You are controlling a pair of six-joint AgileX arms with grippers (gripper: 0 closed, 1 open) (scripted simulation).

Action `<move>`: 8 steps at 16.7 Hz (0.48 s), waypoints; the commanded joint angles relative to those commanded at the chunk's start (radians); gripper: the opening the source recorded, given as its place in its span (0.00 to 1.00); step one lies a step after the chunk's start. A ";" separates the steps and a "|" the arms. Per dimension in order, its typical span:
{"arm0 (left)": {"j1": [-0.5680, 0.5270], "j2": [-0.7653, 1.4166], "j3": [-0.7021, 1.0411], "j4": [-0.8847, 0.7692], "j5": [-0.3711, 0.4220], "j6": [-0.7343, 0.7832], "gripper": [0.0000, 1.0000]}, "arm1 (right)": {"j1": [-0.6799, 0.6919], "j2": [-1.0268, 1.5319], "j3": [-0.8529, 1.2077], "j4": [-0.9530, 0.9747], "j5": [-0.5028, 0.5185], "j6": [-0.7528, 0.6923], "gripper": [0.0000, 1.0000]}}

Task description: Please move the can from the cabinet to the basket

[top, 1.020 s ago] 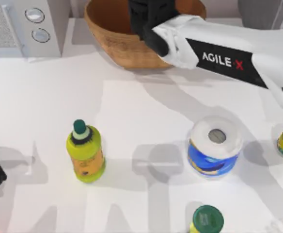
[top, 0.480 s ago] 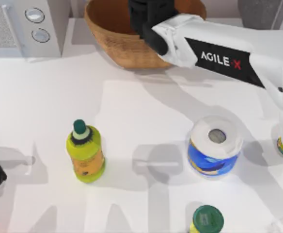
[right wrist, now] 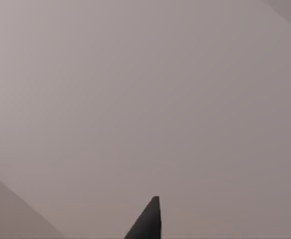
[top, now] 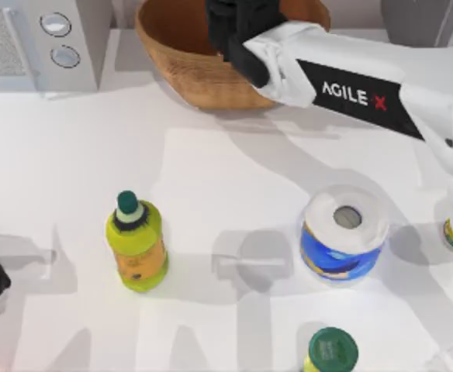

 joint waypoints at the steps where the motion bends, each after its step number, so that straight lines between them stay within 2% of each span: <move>1: 0.000 0.000 0.000 0.000 0.000 0.000 1.00 | 0.000 0.000 0.000 0.000 0.000 0.000 0.90; 2: 0.000 0.000 0.000 0.000 0.000 0.000 1.00 | 0.000 0.000 0.000 0.000 0.000 0.000 0.98; 3: 0.000 0.000 0.000 0.000 0.000 0.000 1.00 | 0.000 0.000 0.000 0.000 0.000 0.000 1.00; 8: 0.000 0.000 0.000 0.000 0.000 0.000 1.00 | 0.000 0.000 0.000 0.000 0.000 0.000 1.00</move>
